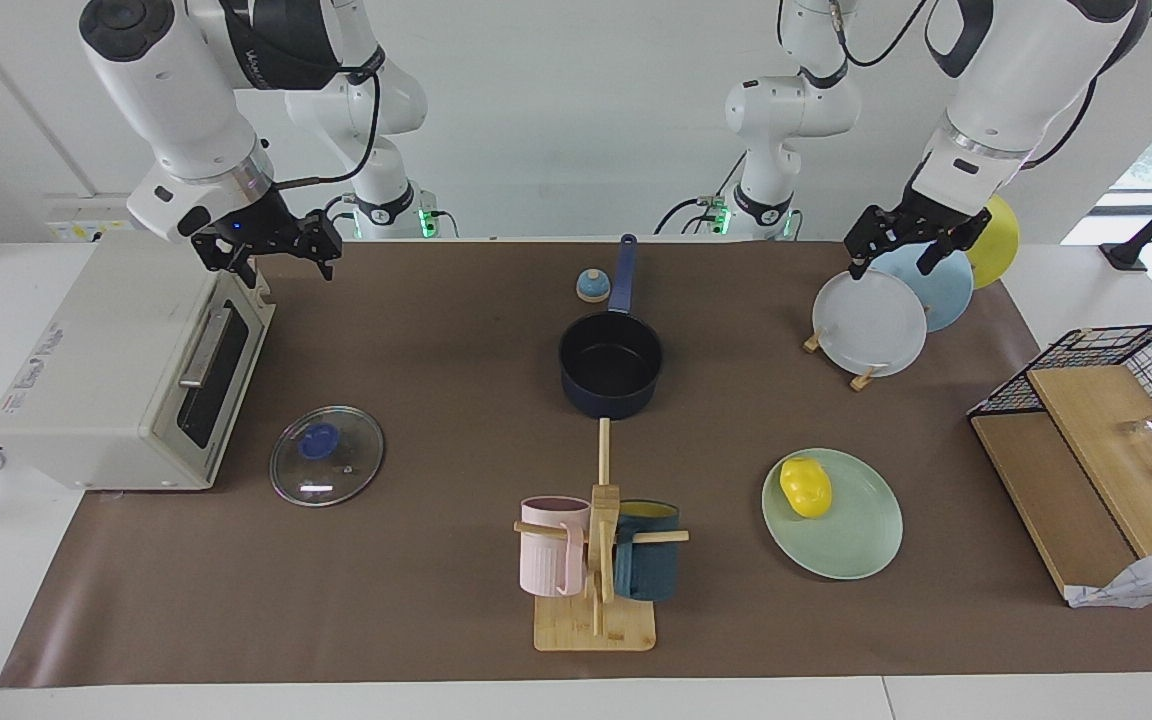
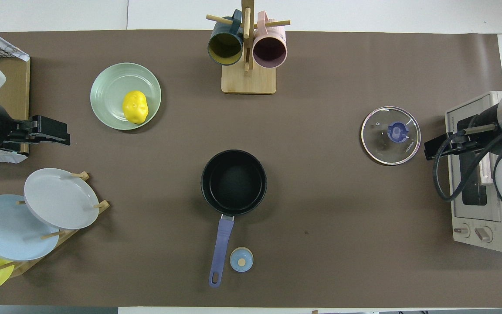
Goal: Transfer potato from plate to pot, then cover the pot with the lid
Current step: 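Reach the left gripper toward the yellow potato on the green plate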
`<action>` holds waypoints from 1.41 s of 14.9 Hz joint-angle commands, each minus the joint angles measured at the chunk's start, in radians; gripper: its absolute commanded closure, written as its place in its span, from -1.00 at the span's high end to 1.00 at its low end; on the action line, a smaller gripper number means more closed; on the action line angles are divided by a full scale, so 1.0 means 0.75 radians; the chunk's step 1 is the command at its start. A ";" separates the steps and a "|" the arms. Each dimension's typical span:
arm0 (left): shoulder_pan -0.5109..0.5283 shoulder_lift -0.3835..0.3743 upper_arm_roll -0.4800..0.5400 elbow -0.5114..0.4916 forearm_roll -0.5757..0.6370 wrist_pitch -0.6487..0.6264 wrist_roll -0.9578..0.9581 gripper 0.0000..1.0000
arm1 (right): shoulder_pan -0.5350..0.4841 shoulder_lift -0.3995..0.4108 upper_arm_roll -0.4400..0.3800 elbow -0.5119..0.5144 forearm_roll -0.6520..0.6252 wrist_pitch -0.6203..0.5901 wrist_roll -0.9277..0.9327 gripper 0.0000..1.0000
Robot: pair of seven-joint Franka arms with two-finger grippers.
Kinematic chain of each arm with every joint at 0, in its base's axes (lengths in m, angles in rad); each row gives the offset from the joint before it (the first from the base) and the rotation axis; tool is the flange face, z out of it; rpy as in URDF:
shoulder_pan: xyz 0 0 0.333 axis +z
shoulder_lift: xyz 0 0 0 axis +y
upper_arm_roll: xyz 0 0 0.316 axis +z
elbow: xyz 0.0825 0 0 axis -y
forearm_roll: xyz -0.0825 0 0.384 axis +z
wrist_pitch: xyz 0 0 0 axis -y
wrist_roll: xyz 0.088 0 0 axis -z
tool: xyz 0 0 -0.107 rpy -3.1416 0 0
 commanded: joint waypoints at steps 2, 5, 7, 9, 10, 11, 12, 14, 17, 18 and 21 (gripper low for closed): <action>-0.007 -0.024 0.002 -0.023 -0.001 0.011 0.008 1.00 | -0.010 -0.009 0.003 -0.004 0.004 0.007 0.023 1.00; -0.005 -0.024 0.002 -0.025 -0.003 0.015 0.018 1.00 | -0.010 -0.009 0.003 -0.004 0.004 0.007 0.023 1.00; -0.003 -0.027 0.002 -0.036 -0.003 0.023 0.000 1.00 | -0.010 -0.009 0.003 -0.004 0.004 0.007 0.023 1.00; -0.001 -0.010 0.002 -0.038 -0.005 0.084 0.002 1.00 | -0.010 -0.009 0.003 -0.004 0.004 0.007 0.023 1.00; -0.003 0.014 0.002 -0.030 -0.007 0.092 -0.004 1.00 | -0.010 -0.009 0.003 -0.004 0.004 0.007 0.023 1.00; -0.005 0.067 0.002 -0.017 -0.009 0.119 -0.016 1.00 | -0.010 -0.009 0.003 -0.004 0.004 0.007 0.021 1.00; -0.005 0.096 0.002 -0.019 -0.005 0.164 -0.033 1.00 | -0.010 -0.009 0.003 -0.004 0.004 0.007 0.023 1.00; -0.011 0.169 0.002 -0.015 -0.003 0.233 -0.035 1.00 | -0.010 -0.009 0.003 -0.004 0.004 0.007 0.023 1.00; -0.052 0.325 0.002 0.022 0.020 0.341 -0.037 1.00 | -0.016 -0.019 -0.005 0.000 0.004 0.013 0.023 1.00; -0.064 0.372 0.002 0.032 0.020 0.397 -0.037 1.00 | -0.040 -0.033 -0.007 -0.004 0.004 0.009 0.023 1.00; -0.070 0.552 0.002 0.158 0.024 0.475 -0.037 1.00 | -0.055 -0.035 -0.005 -0.006 0.006 0.007 0.021 1.00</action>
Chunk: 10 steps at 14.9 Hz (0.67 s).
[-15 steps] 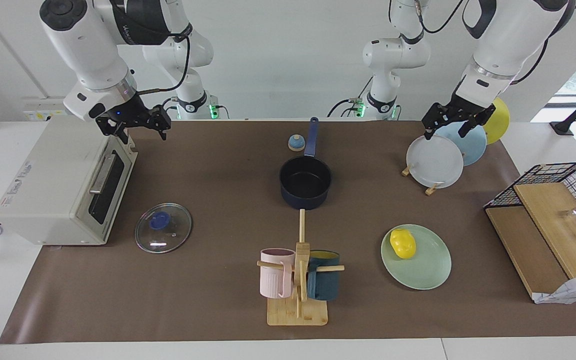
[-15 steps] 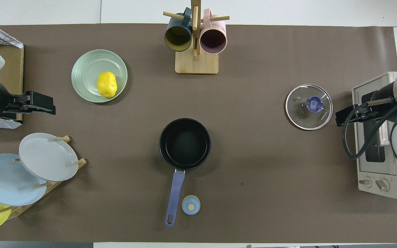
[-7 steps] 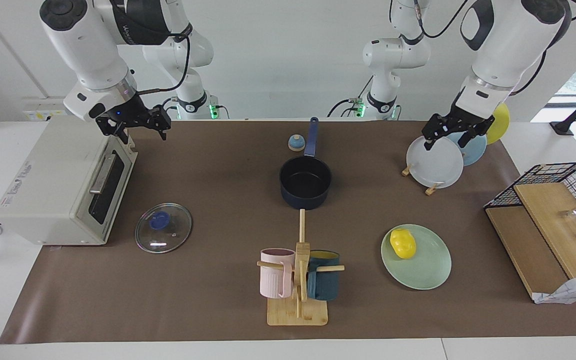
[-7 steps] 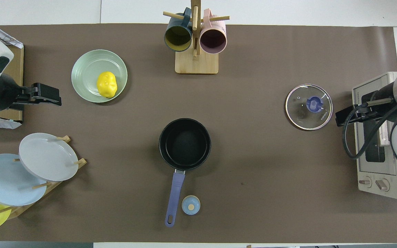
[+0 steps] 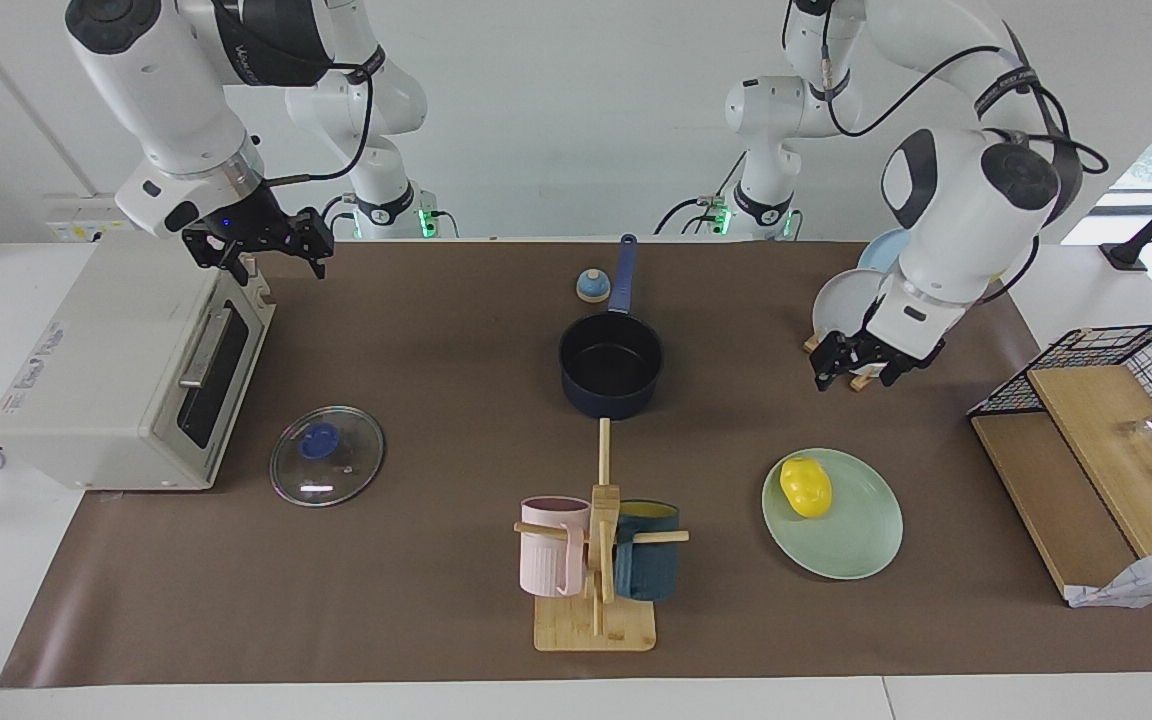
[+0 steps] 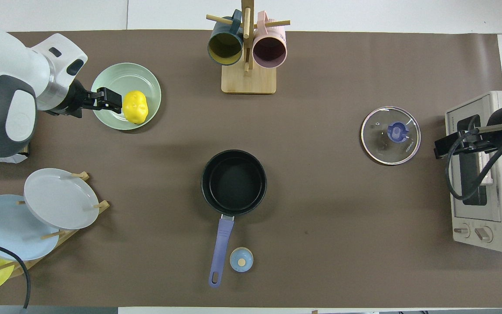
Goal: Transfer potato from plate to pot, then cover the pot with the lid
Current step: 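Grasp the potato with the left gripper while the right gripper reaches the lid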
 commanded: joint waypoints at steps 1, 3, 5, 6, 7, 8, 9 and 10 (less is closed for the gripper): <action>-0.013 0.190 0.010 0.198 0.027 0.022 -0.020 1.00 | -0.008 -0.016 0.008 -0.005 0.006 0.010 0.021 1.00; -0.019 0.313 0.012 0.313 0.055 0.022 -0.020 1.00 | -0.004 -0.018 0.010 -0.019 0.008 0.049 0.021 1.00; -0.041 0.418 0.012 0.366 0.096 0.069 -0.022 1.00 | -0.016 -0.016 0.012 -0.044 0.016 0.126 -0.010 1.00; -0.049 0.428 0.010 0.356 0.099 0.142 -0.022 1.00 | -0.020 -0.008 0.010 -0.052 0.030 0.151 -0.071 1.00; -0.048 0.436 0.010 0.340 0.094 0.181 -0.022 1.00 | -0.022 0.002 0.010 -0.052 0.033 0.186 -0.120 1.00; -0.048 0.441 0.008 0.326 0.092 0.196 -0.022 1.00 | -0.026 0.026 0.010 -0.054 0.033 0.216 -0.127 1.00; -0.048 0.451 0.010 0.303 0.092 0.218 -0.022 1.00 | -0.026 0.055 0.008 -0.052 0.031 0.247 -0.127 1.00; -0.041 0.447 0.012 0.270 0.101 0.228 -0.022 1.00 | -0.026 0.092 0.008 -0.054 0.031 0.298 -0.129 1.00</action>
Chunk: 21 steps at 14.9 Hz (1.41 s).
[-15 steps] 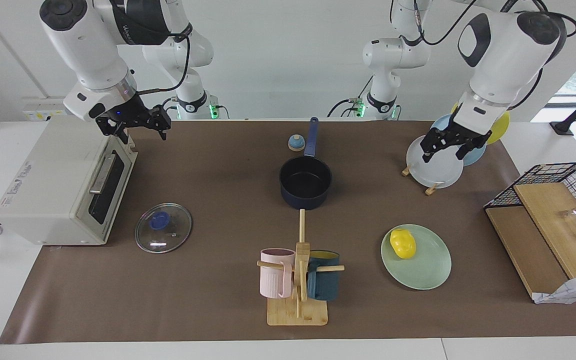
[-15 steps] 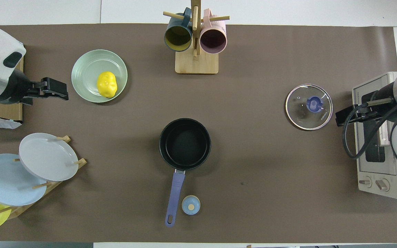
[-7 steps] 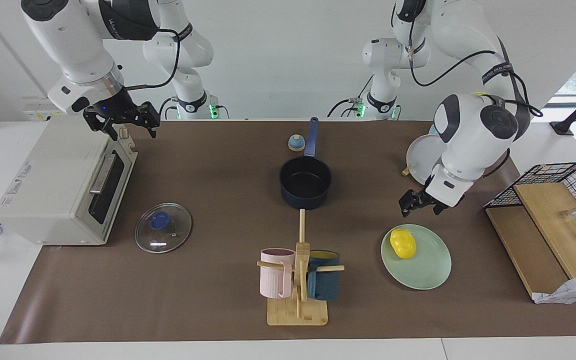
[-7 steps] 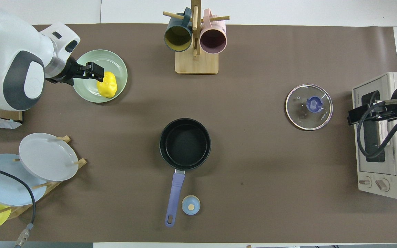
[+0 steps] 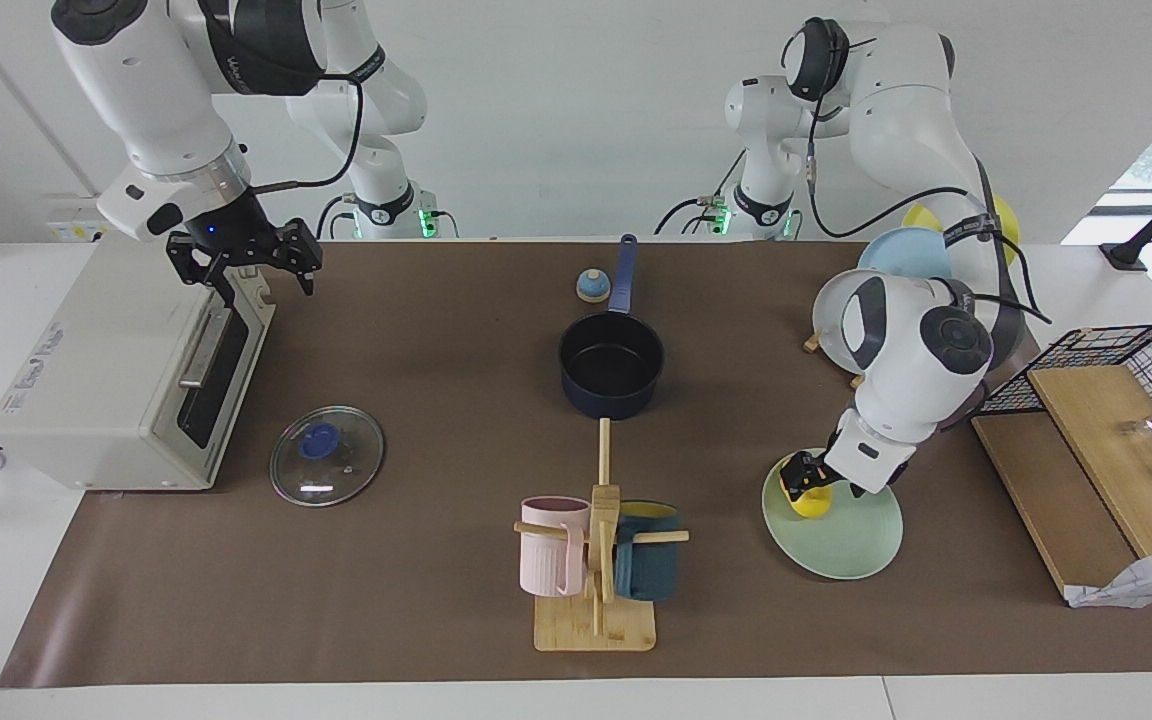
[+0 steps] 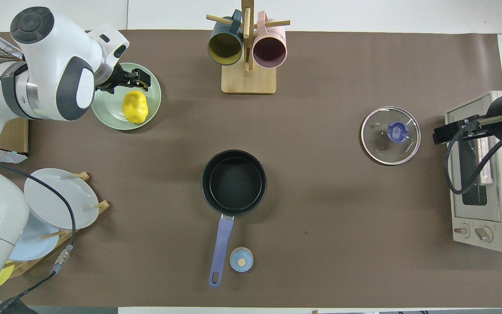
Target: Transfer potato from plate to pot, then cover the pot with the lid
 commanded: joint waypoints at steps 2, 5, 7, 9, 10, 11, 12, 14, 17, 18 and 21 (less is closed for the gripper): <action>-0.003 0.002 0.020 -0.028 0.038 0.007 -0.021 1.00 | -0.025 0.145 0.007 -0.013 0.024 0.195 -0.047 1.00; -0.013 -0.006 0.020 -0.071 0.042 0.023 -0.085 1.00 | -0.023 0.245 0.007 -0.042 0.024 0.385 -0.061 1.00; -0.013 -0.036 0.020 -0.146 0.044 0.046 -0.113 1.00 | -0.013 0.288 0.007 -0.117 0.024 0.537 -0.065 1.00; -0.013 -0.065 0.020 -0.238 0.044 0.143 -0.152 1.00 | -0.009 0.303 0.007 -0.216 0.024 0.686 -0.134 1.00; -0.009 -0.065 0.020 -0.231 0.044 0.134 -0.154 1.00 | -0.011 0.333 0.007 -0.224 0.024 0.709 -0.147 1.00; -0.009 -0.065 0.020 -0.226 0.042 0.128 -0.158 1.00 | -0.017 0.356 0.007 -0.226 0.024 0.715 -0.151 1.00; -0.009 -0.065 0.020 -0.220 0.042 0.119 -0.160 1.00 | -0.019 0.376 0.009 -0.226 0.024 0.718 -0.157 1.00; -0.005 -0.063 0.020 -0.198 0.042 0.093 -0.160 1.00 | -0.009 0.381 0.009 -0.259 0.024 0.728 -0.188 1.00; -0.009 -0.063 0.022 -0.192 0.046 0.052 -0.165 0.50 | -0.027 0.417 0.007 -0.343 0.026 0.881 -0.290 1.00; -0.011 -0.065 0.022 -0.202 0.046 0.060 -0.165 0.46 | -0.025 0.427 0.009 -0.343 0.026 0.883 -0.284 1.00; -0.009 -0.065 0.022 -0.210 0.046 0.064 -0.165 0.32 | -0.023 0.428 0.007 -0.349 0.026 0.871 -0.294 1.00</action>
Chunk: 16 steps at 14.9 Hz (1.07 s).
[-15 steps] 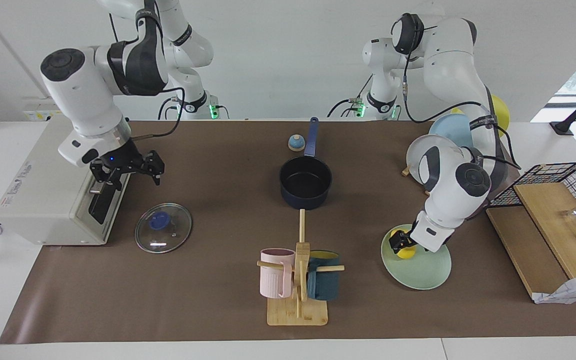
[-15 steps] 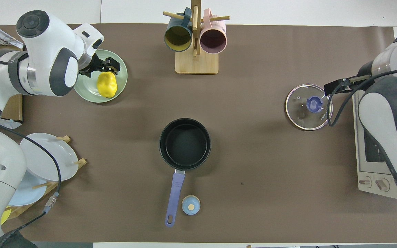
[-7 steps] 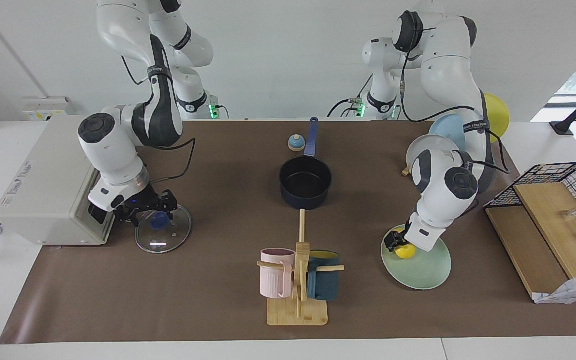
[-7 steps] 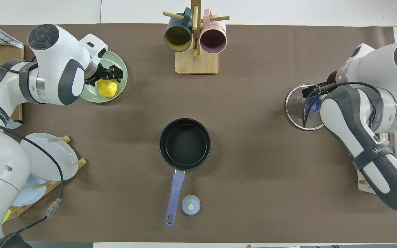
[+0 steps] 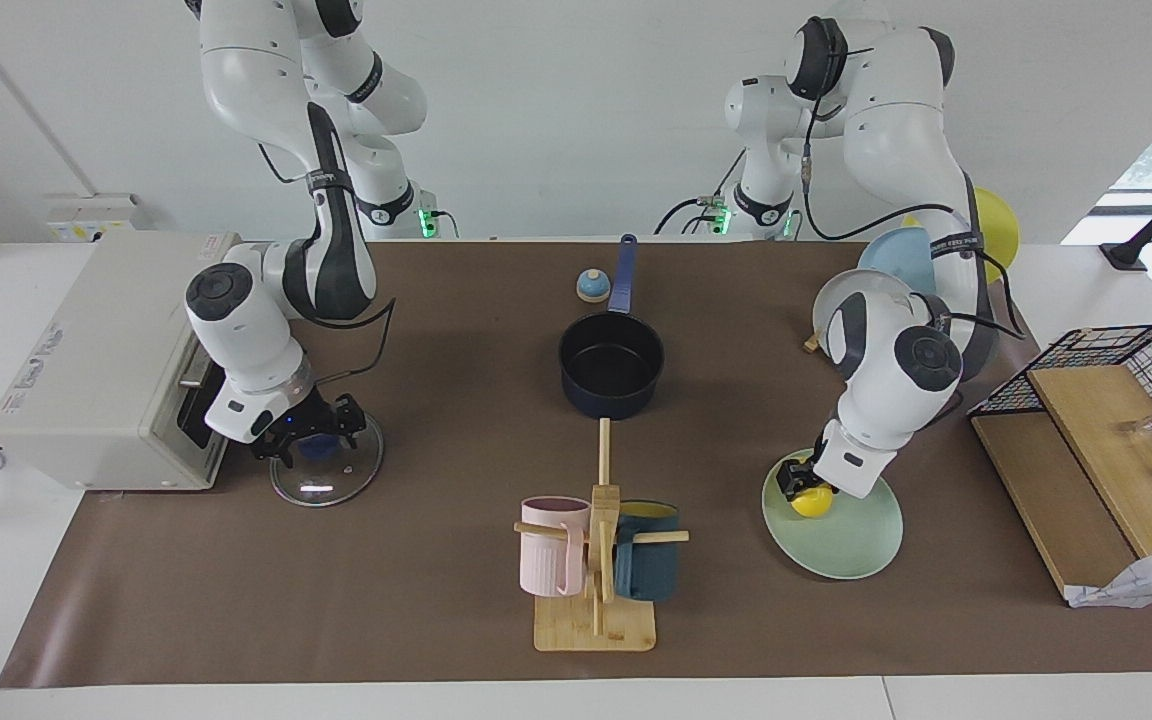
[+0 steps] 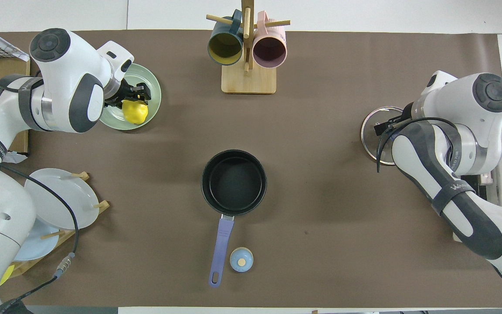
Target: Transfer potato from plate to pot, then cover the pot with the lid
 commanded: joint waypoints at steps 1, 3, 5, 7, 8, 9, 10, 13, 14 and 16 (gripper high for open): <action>-0.005 -0.033 0.007 -0.052 0.035 -0.008 -0.030 0.10 | -0.016 -0.012 0.008 -0.031 0.026 0.008 -0.059 1.00; 0.003 -0.033 0.007 -0.035 0.035 -0.024 -0.028 -0.61 | -0.018 -0.016 0.008 -0.044 0.026 -0.005 -0.087 1.00; 0.012 -0.037 0.005 0.020 0.027 -0.083 -0.026 -1.00 | -0.022 -0.019 0.008 -0.044 0.026 -0.037 -0.110 0.99; 0.010 -0.065 0.007 0.122 0.016 -0.230 -0.026 -1.00 | -0.034 -0.021 0.008 -0.044 0.026 -0.041 -0.116 0.90; 0.006 -0.098 0.005 0.145 0.012 -0.285 -0.032 -1.00 | -0.036 -0.021 0.008 -0.044 0.026 -0.043 -0.116 0.81; 0.000 -0.153 0.005 0.143 -0.012 -0.320 -0.047 -1.00 | -0.036 -0.019 0.008 -0.044 0.026 -0.041 -0.116 0.75; -0.011 -0.210 0.005 0.133 -0.024 -0.359 -0.091 -1.00 | -0.034 -0.021 0.008 -0.044 0.026 -0.043 -0.116 0.66; -0.117 -0.319 -0.010 0.114 -0.029 -0.474 -0.294 -1.00 | -0.034 -0.019 0.008 -0.042 0.024 -0.043 -0.116 0.50; -0.172 -0.347 -0.010 0.088 -0.029 -0.480 -0.375 -1.00 | -0.032 -0.019 0.008 -0.042 0.024 -0.043 -0.114 0.48; -0.274 -0.392 -0.012 0.022 -0.029 -0.460 -0.543 -1.00 | -0.032 -0.019 0.008 -0.042 0.024 -0.046 -0.114 0.41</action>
